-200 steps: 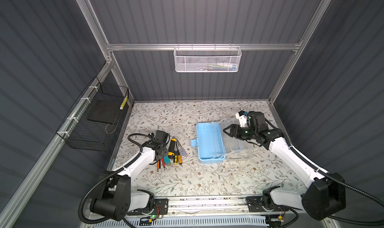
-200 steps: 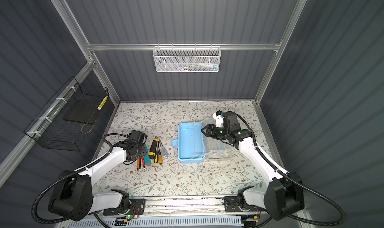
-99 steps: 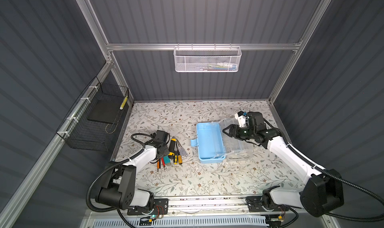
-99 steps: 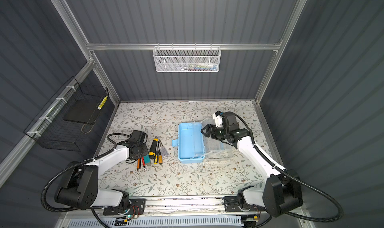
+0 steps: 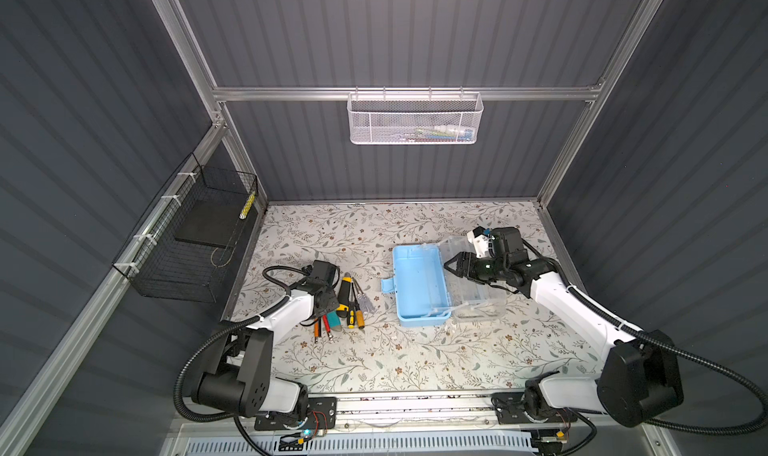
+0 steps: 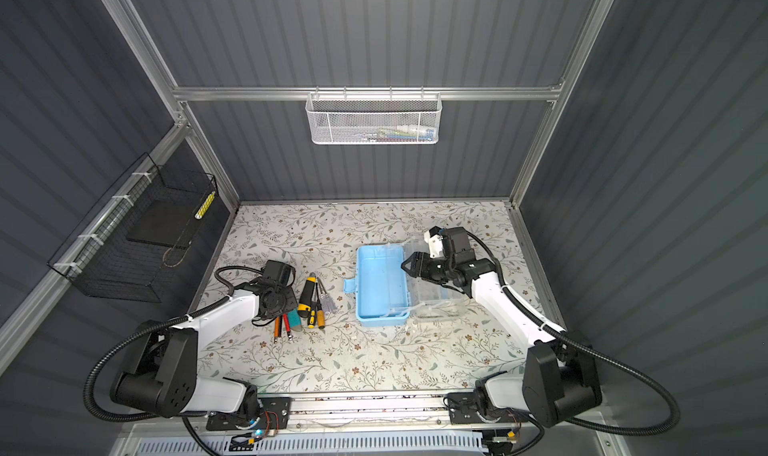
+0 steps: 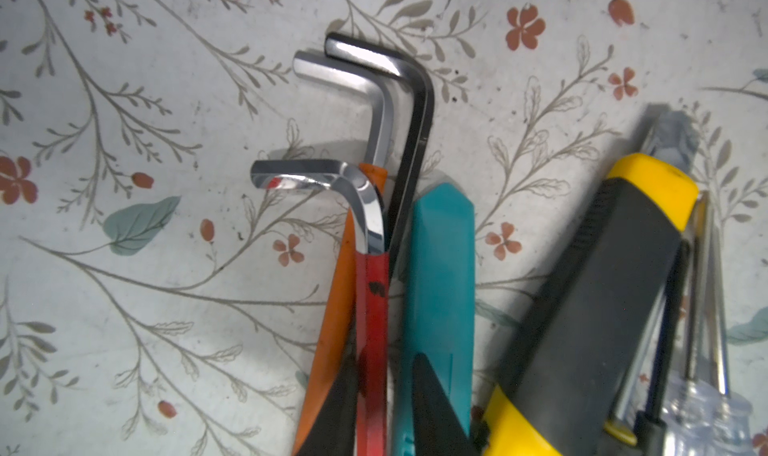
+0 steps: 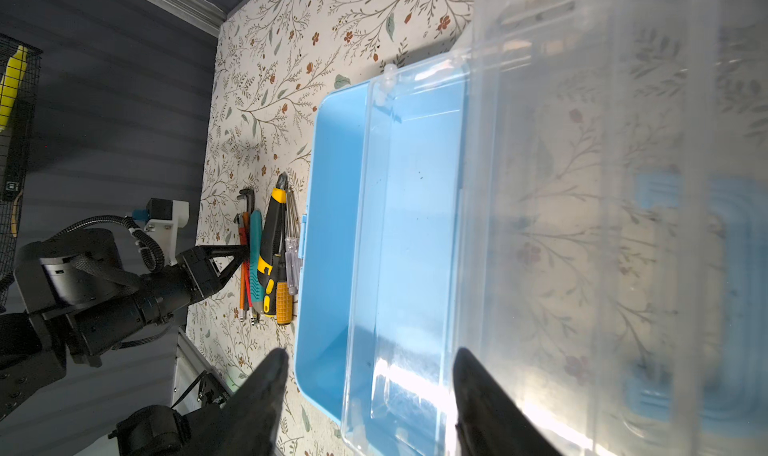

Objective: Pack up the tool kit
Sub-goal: 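Move the left gripper down over the tools while right holds the lid, then grasp the red-handled hex key with the left gripper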

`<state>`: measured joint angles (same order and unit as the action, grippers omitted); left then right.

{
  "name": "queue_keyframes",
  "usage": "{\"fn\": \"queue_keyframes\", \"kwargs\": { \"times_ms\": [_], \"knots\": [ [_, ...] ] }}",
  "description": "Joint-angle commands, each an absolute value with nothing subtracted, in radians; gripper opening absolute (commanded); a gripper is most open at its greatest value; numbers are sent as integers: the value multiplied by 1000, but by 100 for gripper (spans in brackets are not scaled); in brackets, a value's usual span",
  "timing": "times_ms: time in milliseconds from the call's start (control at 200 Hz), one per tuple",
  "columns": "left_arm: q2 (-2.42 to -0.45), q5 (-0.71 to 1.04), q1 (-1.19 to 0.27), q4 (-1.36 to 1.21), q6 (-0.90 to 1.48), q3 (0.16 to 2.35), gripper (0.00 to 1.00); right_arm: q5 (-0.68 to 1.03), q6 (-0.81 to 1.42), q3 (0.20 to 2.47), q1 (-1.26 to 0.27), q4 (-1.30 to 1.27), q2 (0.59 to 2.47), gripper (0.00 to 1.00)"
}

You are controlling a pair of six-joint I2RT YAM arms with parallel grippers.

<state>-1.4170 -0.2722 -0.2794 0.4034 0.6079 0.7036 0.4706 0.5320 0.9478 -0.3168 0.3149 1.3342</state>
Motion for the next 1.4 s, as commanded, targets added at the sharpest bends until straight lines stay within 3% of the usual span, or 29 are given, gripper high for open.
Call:
{"fn": "queue_keyframes", "kwargs": {
  "times_ms": [0, 760, 1236, 1396],
  "knots": [
    [-1400, -280, -271, 424, 593, 695, 24, 479, 534, 939, -319, 299, 1329, 64],
    [-1409, -300, -270, 429, 590, 690, 26, 505, 545, 943, -318, 262, 1401, 64],
    [-1459, -288, -270, 420, 575, 710, 20, 491, 538, 936, -314, 259, 1413, 64],
    [-1451, -286, -270, 417, 577, 713, 13, 491, 543, 937, -313, 259, 1418, 64]
  ]
}}
